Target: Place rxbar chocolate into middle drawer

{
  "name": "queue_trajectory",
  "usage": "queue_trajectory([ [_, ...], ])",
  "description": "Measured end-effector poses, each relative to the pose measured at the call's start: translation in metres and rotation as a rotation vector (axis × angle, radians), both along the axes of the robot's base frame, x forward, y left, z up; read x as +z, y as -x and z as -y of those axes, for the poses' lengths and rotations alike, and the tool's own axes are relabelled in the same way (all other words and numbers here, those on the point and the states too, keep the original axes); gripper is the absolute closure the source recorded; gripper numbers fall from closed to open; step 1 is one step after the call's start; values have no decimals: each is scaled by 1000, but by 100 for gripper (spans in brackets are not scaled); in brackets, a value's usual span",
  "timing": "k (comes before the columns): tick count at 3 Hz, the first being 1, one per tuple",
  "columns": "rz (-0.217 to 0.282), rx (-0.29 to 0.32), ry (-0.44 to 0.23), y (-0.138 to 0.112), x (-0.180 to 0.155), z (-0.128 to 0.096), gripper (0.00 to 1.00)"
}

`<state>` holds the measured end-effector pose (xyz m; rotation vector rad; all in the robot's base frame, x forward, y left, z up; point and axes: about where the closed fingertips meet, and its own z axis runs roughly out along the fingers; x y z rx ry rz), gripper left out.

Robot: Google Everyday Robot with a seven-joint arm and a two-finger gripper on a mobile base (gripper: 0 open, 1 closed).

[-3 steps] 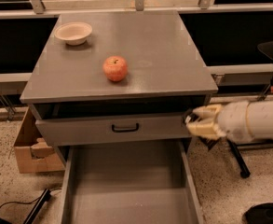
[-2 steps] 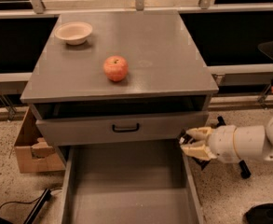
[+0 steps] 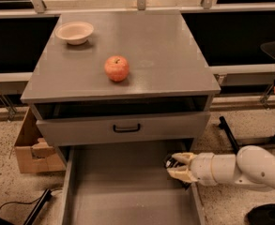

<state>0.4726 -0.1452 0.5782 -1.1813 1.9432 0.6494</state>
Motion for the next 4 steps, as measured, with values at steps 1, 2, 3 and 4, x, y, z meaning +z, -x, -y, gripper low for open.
queue_trajectory([
  [1,-58,17,-2,-7,-60,-21,100],
  [2,-117,42,2,-12,-105,-42,100],
  [3,-165,47,1,-16,-138,-60,100],
  [4,-170,52,-1,-15,-141,-64,84],
])
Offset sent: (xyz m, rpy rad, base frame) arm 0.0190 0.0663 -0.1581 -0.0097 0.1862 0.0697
